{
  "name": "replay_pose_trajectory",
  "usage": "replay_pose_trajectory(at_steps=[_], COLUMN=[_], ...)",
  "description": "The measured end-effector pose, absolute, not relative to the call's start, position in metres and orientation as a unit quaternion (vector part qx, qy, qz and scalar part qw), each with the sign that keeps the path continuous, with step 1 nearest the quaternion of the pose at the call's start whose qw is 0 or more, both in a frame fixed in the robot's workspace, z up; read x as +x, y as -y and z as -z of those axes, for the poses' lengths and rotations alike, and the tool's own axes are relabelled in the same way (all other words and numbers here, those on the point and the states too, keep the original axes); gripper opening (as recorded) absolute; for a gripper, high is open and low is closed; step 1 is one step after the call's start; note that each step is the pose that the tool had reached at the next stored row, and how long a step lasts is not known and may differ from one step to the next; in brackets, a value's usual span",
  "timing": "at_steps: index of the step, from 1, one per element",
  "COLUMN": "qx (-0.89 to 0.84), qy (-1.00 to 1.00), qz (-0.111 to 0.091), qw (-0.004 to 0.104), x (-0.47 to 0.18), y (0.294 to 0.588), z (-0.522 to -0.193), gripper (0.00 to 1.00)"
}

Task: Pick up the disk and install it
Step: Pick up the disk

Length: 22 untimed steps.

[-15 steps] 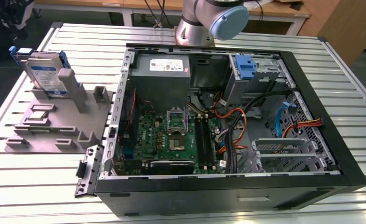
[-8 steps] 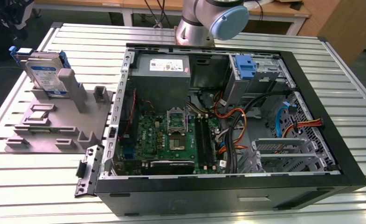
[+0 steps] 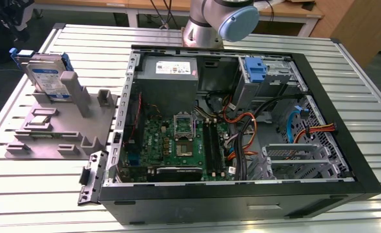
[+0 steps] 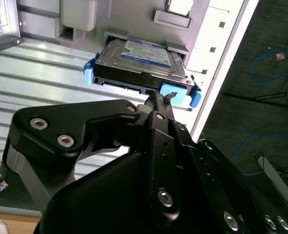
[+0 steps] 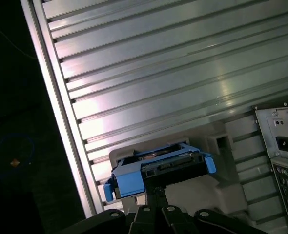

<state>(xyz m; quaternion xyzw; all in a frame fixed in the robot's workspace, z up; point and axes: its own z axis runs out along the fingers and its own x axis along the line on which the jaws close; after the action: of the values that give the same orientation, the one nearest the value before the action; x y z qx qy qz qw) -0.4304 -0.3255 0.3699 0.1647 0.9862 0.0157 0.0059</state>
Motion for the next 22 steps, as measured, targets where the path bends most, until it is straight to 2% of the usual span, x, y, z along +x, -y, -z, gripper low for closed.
replay_pose_trajectory(at_steps=[22], qx=[0.184], qy=[-0.983], qz=[-0.016], qw=[0.006], x=[-0.4304], y=[0.3254], z=[-0.3699], gripper=[0.1])
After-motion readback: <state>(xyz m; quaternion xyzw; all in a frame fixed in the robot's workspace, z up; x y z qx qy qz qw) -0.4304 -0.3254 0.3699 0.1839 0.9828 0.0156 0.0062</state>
